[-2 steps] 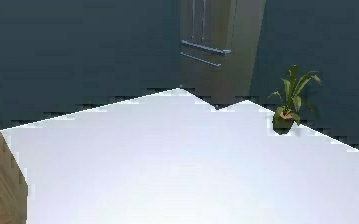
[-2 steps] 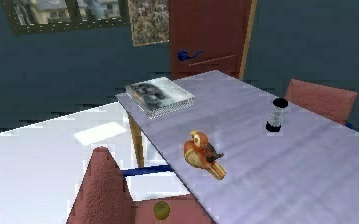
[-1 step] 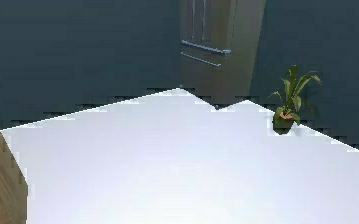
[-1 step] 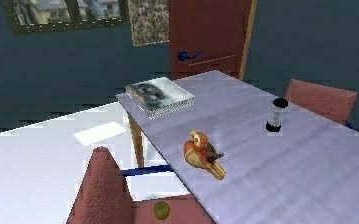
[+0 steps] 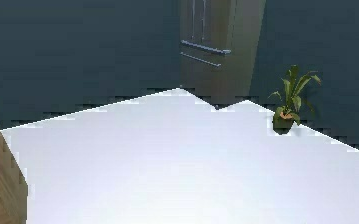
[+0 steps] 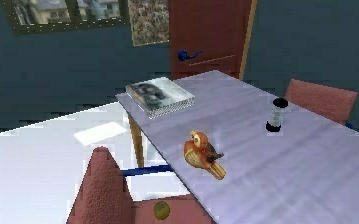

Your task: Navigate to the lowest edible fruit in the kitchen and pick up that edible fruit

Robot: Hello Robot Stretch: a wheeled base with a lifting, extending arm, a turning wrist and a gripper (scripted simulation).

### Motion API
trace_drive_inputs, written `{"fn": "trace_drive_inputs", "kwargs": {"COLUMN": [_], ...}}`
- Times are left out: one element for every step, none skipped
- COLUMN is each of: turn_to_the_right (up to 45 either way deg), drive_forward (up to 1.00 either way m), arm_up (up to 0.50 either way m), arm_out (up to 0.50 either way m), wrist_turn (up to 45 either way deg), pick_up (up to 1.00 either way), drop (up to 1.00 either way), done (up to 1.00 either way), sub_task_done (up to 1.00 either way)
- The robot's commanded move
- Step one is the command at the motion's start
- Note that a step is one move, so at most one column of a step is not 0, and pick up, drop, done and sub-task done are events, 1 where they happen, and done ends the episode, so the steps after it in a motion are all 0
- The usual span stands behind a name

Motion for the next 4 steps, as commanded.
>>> {"fn": "trace_drive_inputs", "kwargs": {"turn_to_the_right": [0.0,0.0,0.0,0.0], "drive_forward": [0.0,0.0,0.0,0.0], "arm_up": [0.0,0.0,0.0,0.0], "arm_out": [0.28,0.0,0.0,0.0], "wrist_turn": [0.0,45.0,45.0,45.0], "pick_up": [0.0,0.0,0.0,0.0], "drop": [0.0,0.0,0.0,0.0], "done": [0.0,0.0,0.0,0.0], "sub_task_done": [0.0,0.0,0.0,0.0]}}
